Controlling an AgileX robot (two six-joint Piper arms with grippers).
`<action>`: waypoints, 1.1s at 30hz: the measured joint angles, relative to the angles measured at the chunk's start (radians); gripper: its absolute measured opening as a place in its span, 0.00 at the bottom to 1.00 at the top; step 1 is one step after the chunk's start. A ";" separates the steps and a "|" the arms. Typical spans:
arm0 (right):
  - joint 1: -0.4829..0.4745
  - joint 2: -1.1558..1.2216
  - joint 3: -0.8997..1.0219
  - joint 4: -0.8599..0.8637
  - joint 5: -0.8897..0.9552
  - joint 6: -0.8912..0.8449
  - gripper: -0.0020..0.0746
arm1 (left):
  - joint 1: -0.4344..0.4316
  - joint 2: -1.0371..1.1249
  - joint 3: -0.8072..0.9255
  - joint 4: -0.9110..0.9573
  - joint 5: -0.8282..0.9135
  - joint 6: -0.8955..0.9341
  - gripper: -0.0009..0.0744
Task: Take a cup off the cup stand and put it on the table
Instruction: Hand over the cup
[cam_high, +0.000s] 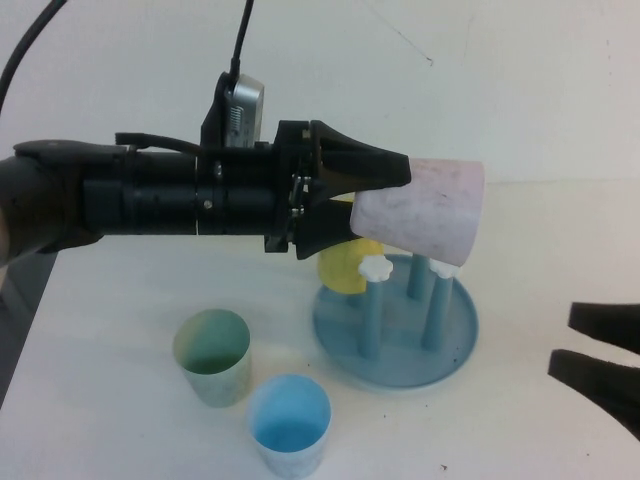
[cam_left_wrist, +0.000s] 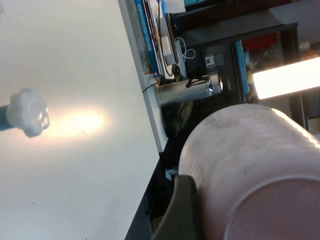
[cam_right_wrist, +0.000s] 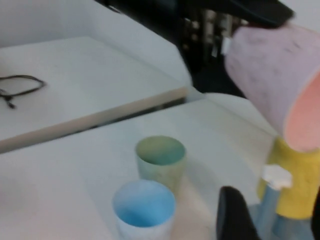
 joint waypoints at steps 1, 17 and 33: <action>0.000 0.051 -0.031 0.000 0.051 -0.015 0.47 | 0.000 0.000 -0.002 -0.002 0.000 -0.007 0.76; 0.012 0.503 -0.307 0.000 0.280 -0.054 0.56 | 0.000 0.000 -0.002 -0.003 0.000 -0.050 0.76; 0.138 0.634 -0.493 0.000 0.244 -0.009 0.45 | 0.000 0.000 -0.002 -0.003 0.000 -0.054 0.76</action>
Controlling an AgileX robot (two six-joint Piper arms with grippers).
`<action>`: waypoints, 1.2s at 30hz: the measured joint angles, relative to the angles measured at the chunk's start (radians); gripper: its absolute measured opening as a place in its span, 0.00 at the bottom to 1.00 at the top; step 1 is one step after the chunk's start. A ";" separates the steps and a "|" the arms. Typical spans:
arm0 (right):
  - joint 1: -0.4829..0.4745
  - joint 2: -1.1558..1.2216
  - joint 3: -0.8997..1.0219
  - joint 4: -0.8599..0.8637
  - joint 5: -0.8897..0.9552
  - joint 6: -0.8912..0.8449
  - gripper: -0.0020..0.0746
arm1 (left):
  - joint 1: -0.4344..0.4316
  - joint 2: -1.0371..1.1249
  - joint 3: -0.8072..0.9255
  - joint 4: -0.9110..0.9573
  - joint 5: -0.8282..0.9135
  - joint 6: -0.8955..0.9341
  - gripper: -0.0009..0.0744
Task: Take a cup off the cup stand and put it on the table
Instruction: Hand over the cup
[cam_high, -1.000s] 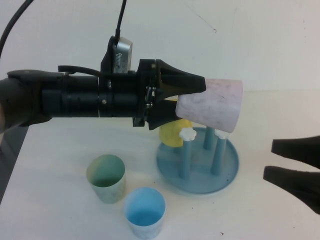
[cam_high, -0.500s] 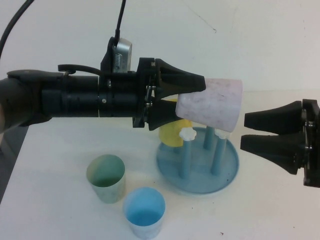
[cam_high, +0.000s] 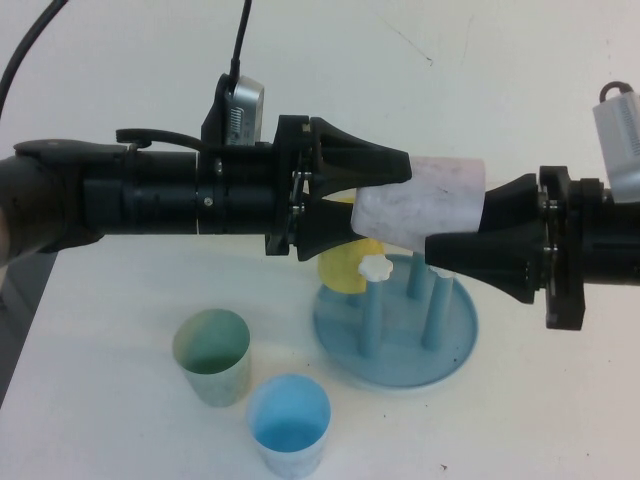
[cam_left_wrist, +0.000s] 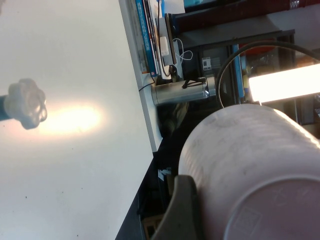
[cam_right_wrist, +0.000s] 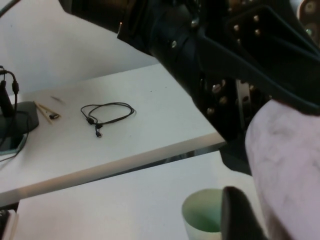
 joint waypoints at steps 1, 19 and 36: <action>0.004 0.001 -0.006 0.000 -0.010 0.012 0.40 | 0.000 0.000 0.000 0.000 0.000 0.000 0.76; 0.018 0.009 -0.017 0.000 -0.020 0.075 0.06 | 0.000 0.000 0.000 -0.013 -0.009 0.039 0.76; 0.016 -0.019 -0.017 -0.004 -0.046 0.097 0.06 | 0.069 -0.002 -0.037 -0.002 0.000 0.106 0.92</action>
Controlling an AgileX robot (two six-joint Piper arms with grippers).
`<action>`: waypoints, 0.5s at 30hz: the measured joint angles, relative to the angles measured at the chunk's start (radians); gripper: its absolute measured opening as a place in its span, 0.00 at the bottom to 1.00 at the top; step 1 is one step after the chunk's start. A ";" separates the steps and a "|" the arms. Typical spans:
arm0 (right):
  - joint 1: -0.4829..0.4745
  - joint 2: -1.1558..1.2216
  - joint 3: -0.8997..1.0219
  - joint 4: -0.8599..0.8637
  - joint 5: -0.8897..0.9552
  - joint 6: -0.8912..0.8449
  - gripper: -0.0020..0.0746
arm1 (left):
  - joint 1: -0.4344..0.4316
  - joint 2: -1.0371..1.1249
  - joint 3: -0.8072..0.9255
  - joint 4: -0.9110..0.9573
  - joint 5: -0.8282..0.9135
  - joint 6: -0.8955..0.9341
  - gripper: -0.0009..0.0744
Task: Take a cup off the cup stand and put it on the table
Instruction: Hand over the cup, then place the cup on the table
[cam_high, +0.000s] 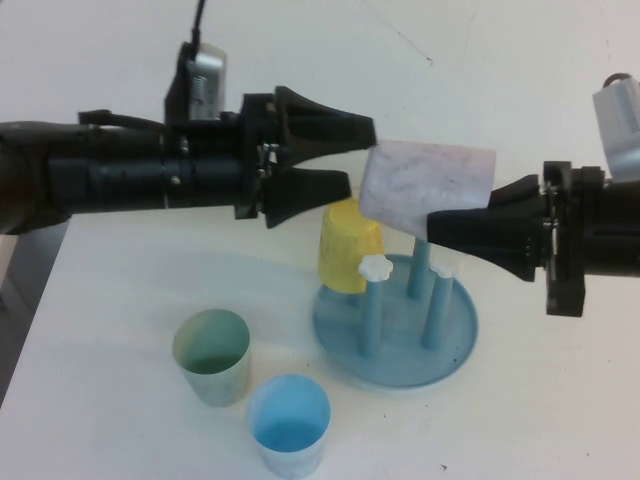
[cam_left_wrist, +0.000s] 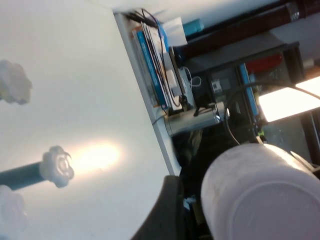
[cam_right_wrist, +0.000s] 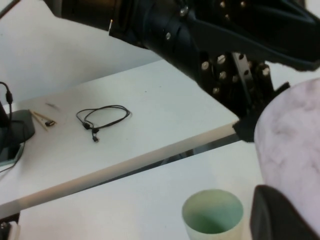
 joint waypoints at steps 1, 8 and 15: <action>-0.005 -0.024 0.000 -0.015 -0.015 0.022 0.06 | 0.016 0.000 -0.002 0.000 0.000 0.000 0.92; -0.017 -0.205 -0.002 -0.327 -0.218 0.268 0.06 | 0.106 0.000 -0.002 0.046 0.000 0.000 0.68; -0.017 -0.301 -0.104 -0.848 -0.187 0.761 0.06 | 0.121 0.000 -0.002 0.152 0.000 0.082 0.08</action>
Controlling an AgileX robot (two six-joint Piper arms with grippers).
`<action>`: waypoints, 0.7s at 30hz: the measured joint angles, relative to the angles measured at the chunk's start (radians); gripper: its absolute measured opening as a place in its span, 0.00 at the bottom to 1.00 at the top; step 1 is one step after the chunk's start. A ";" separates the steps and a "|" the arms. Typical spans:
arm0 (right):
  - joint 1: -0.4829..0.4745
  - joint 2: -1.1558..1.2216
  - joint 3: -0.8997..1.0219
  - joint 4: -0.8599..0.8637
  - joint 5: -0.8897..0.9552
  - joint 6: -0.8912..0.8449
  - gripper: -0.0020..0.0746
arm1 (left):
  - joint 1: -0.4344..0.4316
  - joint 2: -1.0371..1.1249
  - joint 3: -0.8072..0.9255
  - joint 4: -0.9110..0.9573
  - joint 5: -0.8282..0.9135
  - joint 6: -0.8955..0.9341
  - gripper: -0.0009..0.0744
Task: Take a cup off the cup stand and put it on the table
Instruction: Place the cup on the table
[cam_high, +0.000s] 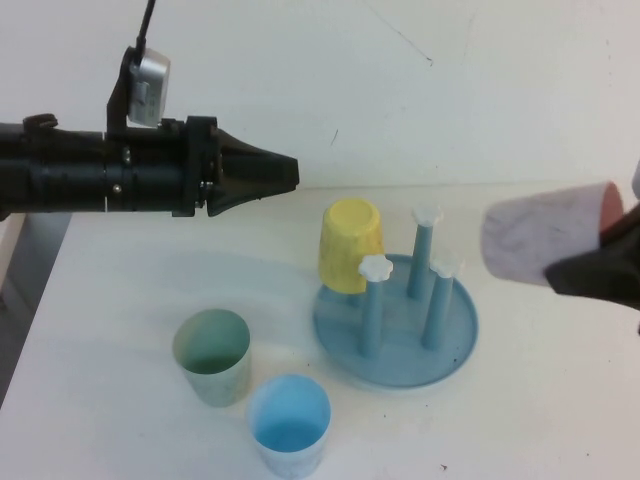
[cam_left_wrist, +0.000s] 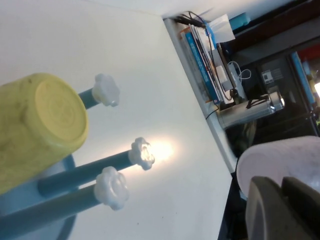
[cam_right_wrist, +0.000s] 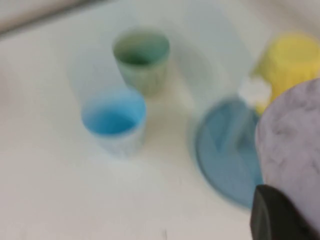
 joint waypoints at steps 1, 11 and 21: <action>0.000 0.000 -0.012 -0.076 0.013 0.056 0.06 | 0.000 0.000 0.000 0.008 0.000 0.006 0.06; 0.000 0.119 -0.098 -0.645 0.219 0.514 0.06 | 0.002 0.000 0.000 0.172 0.002 0.046 0.01; 0.053 0.426 -0.247 -0.843 0.321 0.649 0.06 | 0.002 -0.063 0.000 0.358 -0.092 -0.011 0.01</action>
